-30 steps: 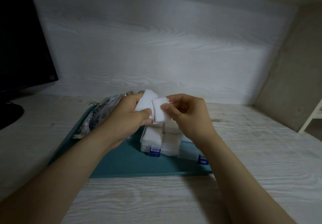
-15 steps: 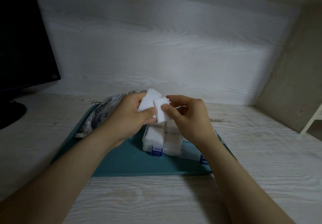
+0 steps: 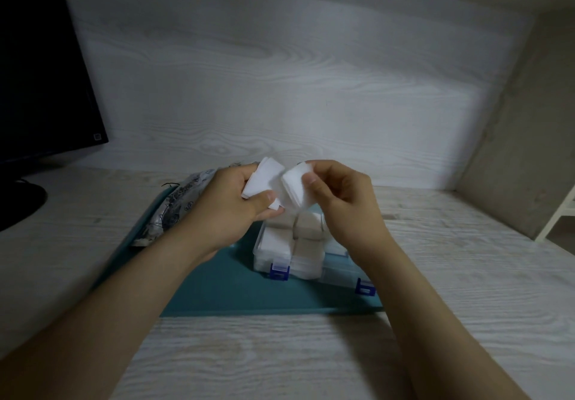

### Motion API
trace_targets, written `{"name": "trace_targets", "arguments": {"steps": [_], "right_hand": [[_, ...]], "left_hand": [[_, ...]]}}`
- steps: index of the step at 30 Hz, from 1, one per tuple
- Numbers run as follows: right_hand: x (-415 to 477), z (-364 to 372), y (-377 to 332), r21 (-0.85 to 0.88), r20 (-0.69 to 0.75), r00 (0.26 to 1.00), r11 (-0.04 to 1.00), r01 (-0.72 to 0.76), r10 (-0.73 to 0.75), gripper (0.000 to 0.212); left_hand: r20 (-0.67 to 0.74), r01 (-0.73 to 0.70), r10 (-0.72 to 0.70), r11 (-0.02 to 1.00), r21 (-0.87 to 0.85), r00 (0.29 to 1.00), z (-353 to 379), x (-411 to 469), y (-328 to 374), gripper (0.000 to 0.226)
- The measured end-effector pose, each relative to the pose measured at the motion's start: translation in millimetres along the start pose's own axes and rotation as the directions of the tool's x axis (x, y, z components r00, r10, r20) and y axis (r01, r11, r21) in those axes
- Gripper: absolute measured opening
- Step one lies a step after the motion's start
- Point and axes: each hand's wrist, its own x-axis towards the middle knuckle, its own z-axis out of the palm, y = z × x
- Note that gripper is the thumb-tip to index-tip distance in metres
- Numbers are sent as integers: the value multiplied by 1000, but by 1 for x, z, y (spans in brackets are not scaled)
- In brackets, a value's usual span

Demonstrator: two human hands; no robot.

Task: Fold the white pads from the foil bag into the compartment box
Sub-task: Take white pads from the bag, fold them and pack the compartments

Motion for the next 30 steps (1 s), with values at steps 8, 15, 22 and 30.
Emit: {"name": "trace_targets", "arguments": {"steps": [8, 15, 22, 30], "right_hand": [[-1, 5, 8, -194, 29, 997, 978, 76, -71, 20], [0, 6, 9, -328, 7, 991, 936, 129, -134, 25], [-6, 10, 7, -495, 80, 970, 835, 240, -231, 31], [-12, 13, 0, -558, 201, 956, 777, 291, -213, 59]], "left_hand": [[55, -13, 12, 1000, 12, 998, -1, -1, 0, 34], [91, -17, 12, 999, 50, 996, -1, -1, 2, 38], [102, 29, -28, 1000, -10, 994, -1, -1, 2, 28], [45, 75, -74, 997, -36, 996, 1, -2, 4, 25]]}}
